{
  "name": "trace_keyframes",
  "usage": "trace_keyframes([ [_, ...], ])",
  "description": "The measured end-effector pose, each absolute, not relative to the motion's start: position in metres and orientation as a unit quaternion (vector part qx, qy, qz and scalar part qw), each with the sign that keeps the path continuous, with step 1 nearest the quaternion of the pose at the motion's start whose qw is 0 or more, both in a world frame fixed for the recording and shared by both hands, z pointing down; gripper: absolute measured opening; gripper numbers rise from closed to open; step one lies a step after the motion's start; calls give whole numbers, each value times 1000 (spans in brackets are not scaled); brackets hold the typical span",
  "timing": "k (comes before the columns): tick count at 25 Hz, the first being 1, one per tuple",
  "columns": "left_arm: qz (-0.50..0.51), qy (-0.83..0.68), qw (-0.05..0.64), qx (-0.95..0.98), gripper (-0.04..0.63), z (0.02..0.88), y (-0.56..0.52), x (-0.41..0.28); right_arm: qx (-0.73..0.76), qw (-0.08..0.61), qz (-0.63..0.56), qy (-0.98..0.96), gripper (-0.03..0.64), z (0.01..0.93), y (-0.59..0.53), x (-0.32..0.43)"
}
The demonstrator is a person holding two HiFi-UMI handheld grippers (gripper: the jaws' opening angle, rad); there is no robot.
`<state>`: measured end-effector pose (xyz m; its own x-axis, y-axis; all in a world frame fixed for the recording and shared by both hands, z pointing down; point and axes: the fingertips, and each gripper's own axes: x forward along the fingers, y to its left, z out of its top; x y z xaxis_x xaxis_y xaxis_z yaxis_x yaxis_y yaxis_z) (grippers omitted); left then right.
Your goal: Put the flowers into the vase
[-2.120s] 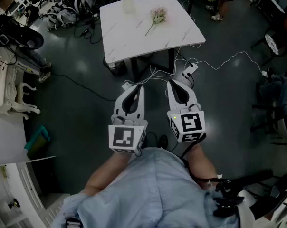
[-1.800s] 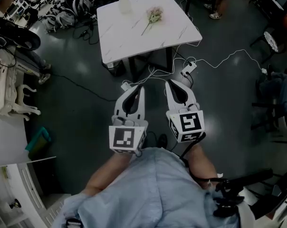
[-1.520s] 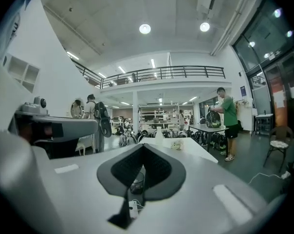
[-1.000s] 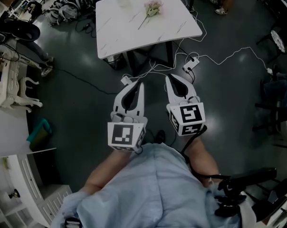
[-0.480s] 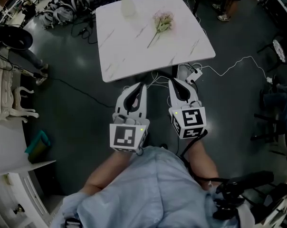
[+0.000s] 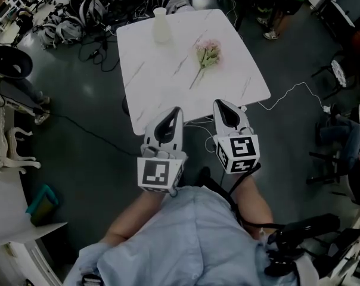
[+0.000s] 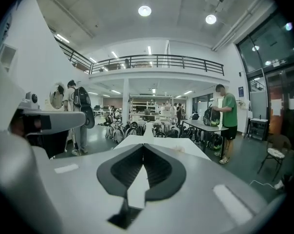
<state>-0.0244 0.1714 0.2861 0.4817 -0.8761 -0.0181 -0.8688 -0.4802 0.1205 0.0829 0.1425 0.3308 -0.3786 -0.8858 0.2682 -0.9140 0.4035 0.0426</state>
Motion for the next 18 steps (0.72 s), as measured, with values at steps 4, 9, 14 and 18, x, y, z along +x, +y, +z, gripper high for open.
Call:
trace_keyframes([
  [4, -35, -501, 57, 863, 6, 292, 152, -21, 560, 121, 60, -818, 3, 329, 116, 96],
  [9, -27, -504, 59, 861, 5, 300, 120, -11, 569, 111, 73, -812, 3, 335, 78, 115],
  [14, -1, -507, 54, 860, 5, 309, 69, 9, 565, 98, 85, -815, 3, 344, 19, 137],
  [18, 21, -513, 50, 856, 5, 310, 23, 30, 557, 89, 104, -819, 3, 353, -35, 157],
])
